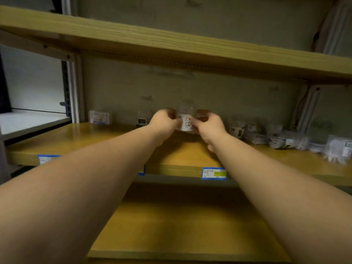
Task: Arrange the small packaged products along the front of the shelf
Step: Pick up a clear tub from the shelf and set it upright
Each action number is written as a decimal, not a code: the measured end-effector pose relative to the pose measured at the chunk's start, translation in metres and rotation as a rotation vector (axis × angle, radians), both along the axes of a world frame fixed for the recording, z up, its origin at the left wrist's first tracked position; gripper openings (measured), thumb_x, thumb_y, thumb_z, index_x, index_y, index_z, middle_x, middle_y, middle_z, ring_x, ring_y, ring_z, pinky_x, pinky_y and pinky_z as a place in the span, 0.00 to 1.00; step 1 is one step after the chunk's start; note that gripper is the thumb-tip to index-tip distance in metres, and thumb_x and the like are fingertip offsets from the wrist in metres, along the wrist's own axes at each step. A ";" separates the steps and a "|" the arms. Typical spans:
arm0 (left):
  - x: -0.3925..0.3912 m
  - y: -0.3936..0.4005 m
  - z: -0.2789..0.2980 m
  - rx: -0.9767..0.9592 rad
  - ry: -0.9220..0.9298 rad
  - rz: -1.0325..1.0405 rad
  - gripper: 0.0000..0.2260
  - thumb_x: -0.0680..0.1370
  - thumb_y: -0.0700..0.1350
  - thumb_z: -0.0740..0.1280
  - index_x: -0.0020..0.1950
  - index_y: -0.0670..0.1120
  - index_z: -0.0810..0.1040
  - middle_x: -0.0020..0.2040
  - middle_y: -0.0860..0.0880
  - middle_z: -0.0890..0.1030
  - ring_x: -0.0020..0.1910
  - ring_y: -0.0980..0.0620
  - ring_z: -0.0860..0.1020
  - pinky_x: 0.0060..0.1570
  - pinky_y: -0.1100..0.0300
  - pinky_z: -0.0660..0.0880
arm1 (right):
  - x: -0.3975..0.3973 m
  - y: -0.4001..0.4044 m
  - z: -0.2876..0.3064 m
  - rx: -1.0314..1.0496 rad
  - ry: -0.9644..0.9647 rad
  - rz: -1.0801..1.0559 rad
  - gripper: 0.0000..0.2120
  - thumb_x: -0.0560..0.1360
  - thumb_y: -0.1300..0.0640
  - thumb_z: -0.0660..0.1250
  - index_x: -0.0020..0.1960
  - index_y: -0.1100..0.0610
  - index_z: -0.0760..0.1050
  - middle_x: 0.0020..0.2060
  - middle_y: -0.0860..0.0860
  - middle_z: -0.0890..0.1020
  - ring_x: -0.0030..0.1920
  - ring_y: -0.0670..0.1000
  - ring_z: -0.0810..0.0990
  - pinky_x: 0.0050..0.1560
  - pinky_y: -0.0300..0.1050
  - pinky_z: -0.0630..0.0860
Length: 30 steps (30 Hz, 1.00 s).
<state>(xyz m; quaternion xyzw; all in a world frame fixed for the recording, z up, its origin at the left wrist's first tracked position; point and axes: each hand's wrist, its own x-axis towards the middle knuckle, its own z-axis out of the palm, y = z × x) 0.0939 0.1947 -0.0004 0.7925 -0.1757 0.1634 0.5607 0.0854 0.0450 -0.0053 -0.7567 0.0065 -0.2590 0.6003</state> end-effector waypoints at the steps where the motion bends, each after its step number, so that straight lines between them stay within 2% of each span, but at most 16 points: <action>1: 0.007 -0.001 0.003 0.024 -0.014 -0.001 0.13 0.78 0.42 0.69 0.62 0.43 0.80 0.55 0.45 0.83 0.53 0.46 0.81 0.55 0.54 0.78 | 0.007 -0.002 0.003 -0.003 0.023 -0.020 0.10 0.74 0.59 0.73 0.50 0.48 0.75 0.52 0.50 0.82 0.53 0.56 0.82 0.57 0.56 0.80; 3: 0.021 -0.005 0.009 0.064 -0.027 -0.001 0.11 0.79 0.45 0.67 0.61 0.44 0.80 0.53 0.46 0.83 0.51 0.46 0.81 0.53 0.54 0.78 | 0.021 -0.009 0.011 -0.070 0.048 -0.070 0.05 0.76 0.58 0.69 0.50 0.50 0.76 0.50 0.52 0.83 0.50 0.56 0.83 0.54 0.56 0.82; 6: 0.037 -0.010 0.013 0.074 -0.005 -0.019 0.06 0.80 0.45 0.66 0.54 0.46 0.80 0.52 0.43 0.83 0.52 0.43 0.81 0.56 0.48 0.79 | 0.039 -0.018 0.023 -0.145 0.082 -0.054 0.10 0.77 0.59 0.65 0.57 0.53 0.78 0.53 0.53 0.83 0.51 0.56 0.83 0.54 0.55 0.82; 9: 0.051 -0.015 0.007 0.055 0.032 -0.038 0.03 0.78 0.46 0.67 0.48 0.48 0.79 0.50 0.44 0.83 0.51 0.42 0.82 0.57 0.44 0.79 | 0.049 -0.027 0.021 -0.172 0.122 -0.048 0.07 0.78 0.60 0.64 0.51 0.51 0.78 0.50 0.54 0.83 0.51 0.59 0.84 0.53 0.59 0.82; 12: 0.057 -0.019 0.000 0.012 0.094 -0.109 0.09 0.72 0.48 0.69 0.50 0.48 0.81 0.52 0.44 0.84 0.52 0.43 0.82 0.57 0.44 0.79 | 0.049 -0.039 0.014 -0.166 0.144 -0.016 0.06 0.77 0.60 0.66 0.50 0.51 0.78 0.52 0.54 0.83 0.53 0.58 0.83 0.55 0.58 0.81; 15: 0.050 -0.025 -0.005 -0.035 0.214 -0.189 0.09 0.77 0.39 0.69 0.56 0.39 0.78 0.57 0.38 0.81 0.56 0.41 0.81 0.60 0.45 0.78 | 0.039 -0.052 0.007 -0.063 0.212 0.098 0.14 0.79 0.65 0.66 0.63 0.57 0.75 0.58 0.55 0.80 0.59 0.55 0.80 0.59 0.53 0.80; 17: 0.048 -0.030 -0.007 -0.032 0.272 -0.220 0.10 0.79 0.36 0.67 0.60 0.36 0.77 0.60 0.36 0.79 0.58 0.40 0.80 0.60 0.47 0.78 | 0.037 -0.059 0.002 -0.046 0.230 0.123 0.16 0.78 0.67 0.65 0.66 0.60 0.74 0.60 0.55 0.79 0.61 0.55 0.79 0.59 0.50 0.80; 20: 0.048 -0.034 -0.010 -0.052 0.306 -0.238 0.11 0.80 0.33 0.64 0.63 0.35 0.75 0.61 0.36 0.77 0.60 0.41 0.79 0.59 0.51 0.78 | 0.038 -0.064 -0.004 -0.028 0.230 0.117 0.17 0.77 0.68 0.67 0.66 0.60 0.74 0.61 0.56 0.79 0.62 0.56 0.79 0.58 0.50 0.80; 23: 0.048 -0.037 -0.014 -0.037 0.323 -0.231 0.09 0.80 0.34 0.64 0.59 0.39 0.77 0.61 0.37 0.78 0.59 0.42 0.80 0.57 0.53 0.79 | 0.036 -0.065 -0.011 -0.067 0.266 0.111 0.12 0.76 0.67 0.69 0.59 0.59 0.77 0.57 0.56 0.81 0.57 0.55 0.81 0.58 0.52 0.80; 25: 0.046 -0.037 -0.016 0.007 0.336 -0.206 0.06 0.80 0.35 0.66 0.55 0.43 0.78 0.60 0.38 0.79 0.58 0.43 0.80 0.59 0.51 0.78 | 0.035 -0.063 -0.015 -0.109 0.284 0.082 0.09 0.75 0.65 0.71 0.54 0.58 0.79 0.53 0.57 0.83 0.53 0.55 0.83 0.57 0.54 0.81; 28: 0.034 -0.035 -0.013 0.074 0.329 -0.180 0.01 0.79 0.43 0.68 0.49 0.47 0.77 0.60 0.42 0.80 0.59 0.43 0.80 0.63 0.48 0.76 | 0.028 -0.068 -0.016 -0.145 0.328 0.024 0.12 0.72 0.63 0.73 0.55 0.60 0.78 0.52 0.59 0.84 0.50 0.57 0.85 0.55 0.57 0.82; 30: 0.026 -0.033 -0.007 0.170 0.260 -0.146 0.14 0.78 0.56 0.67 0.58 0.49 0.77 0.64 0.44 0.79 0.61 0.44 0.78 0.65 0.48 0.74 | 0.015 -0.074 -0.010 -0.194 0.317 -0.054 0.15 0.72 0.62 0.73 0.58 0.60 0.77 0.54 0.59 0.83 0.52 0.59 0.83 0.57 0.57 0.80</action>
